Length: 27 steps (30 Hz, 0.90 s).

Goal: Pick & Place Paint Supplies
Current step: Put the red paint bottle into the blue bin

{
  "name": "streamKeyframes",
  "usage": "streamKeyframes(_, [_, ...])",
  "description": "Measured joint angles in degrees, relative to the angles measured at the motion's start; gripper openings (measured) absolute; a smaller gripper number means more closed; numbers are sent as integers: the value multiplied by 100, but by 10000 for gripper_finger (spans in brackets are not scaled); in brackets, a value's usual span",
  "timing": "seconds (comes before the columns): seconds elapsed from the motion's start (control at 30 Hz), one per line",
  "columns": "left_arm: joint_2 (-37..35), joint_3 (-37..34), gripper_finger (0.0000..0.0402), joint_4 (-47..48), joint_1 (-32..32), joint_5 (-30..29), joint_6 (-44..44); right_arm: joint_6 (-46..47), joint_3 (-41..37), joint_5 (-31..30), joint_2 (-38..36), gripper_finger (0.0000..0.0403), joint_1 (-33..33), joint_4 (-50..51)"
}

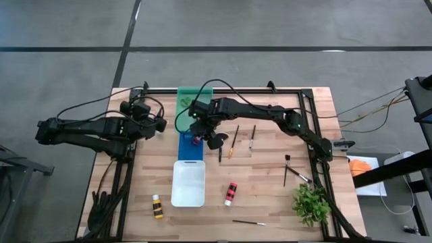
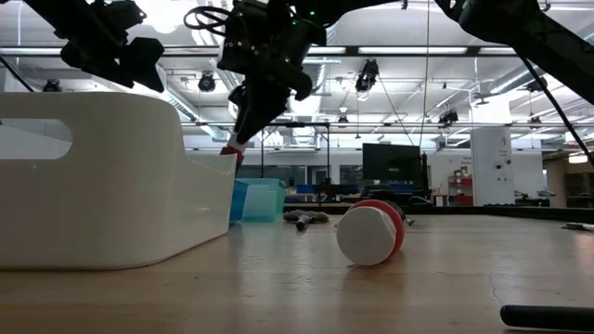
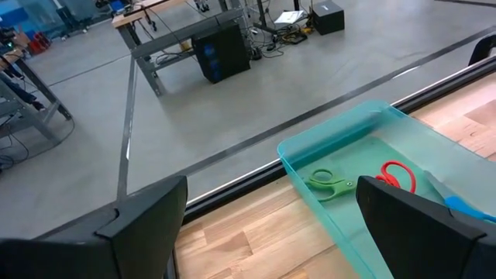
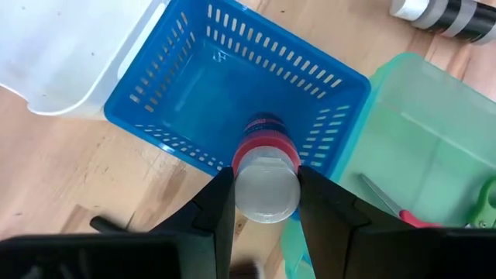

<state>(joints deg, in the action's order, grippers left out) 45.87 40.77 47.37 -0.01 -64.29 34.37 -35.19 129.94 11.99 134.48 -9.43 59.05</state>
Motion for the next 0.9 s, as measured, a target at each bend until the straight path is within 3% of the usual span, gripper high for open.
streamKeyframes(0.9, [2, 2, 382, -63, 0, 93, 4, -237, -12, -160, 146, 110, -72, 151])
